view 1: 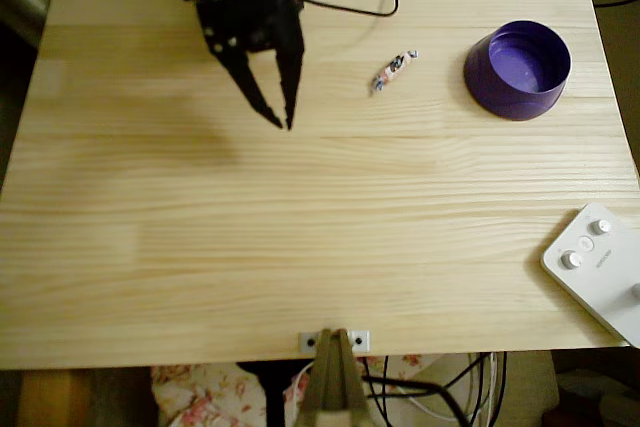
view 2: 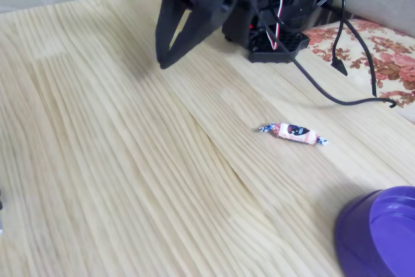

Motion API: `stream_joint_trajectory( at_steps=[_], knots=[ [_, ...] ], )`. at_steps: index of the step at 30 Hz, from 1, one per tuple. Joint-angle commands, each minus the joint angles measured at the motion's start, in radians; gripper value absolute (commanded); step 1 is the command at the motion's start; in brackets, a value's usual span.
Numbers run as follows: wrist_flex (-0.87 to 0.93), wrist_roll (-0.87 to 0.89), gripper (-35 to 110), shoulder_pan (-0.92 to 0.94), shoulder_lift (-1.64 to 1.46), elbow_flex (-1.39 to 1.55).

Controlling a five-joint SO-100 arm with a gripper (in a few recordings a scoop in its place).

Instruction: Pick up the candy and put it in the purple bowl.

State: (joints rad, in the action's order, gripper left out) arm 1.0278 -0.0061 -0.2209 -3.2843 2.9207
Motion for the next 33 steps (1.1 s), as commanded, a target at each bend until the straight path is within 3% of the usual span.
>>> stream_joint_trajectory(
  at_steps=[1,16,20,24,33],
  knots=[
    [0.009,-0.008,-1,-0.087,-0.015,-0.152],
    [-0.040,0.055,-1,-0.393,-0.017,-0.239],
    [-0.195,0.066,-1,-0.476,-0.031,-0.153],
    [-0.219,0.078,-1,-0.515,0.015,-0.140],
    [-0.232,-0.028,-1,-0.581,0.692,-0.531]
  ],
)
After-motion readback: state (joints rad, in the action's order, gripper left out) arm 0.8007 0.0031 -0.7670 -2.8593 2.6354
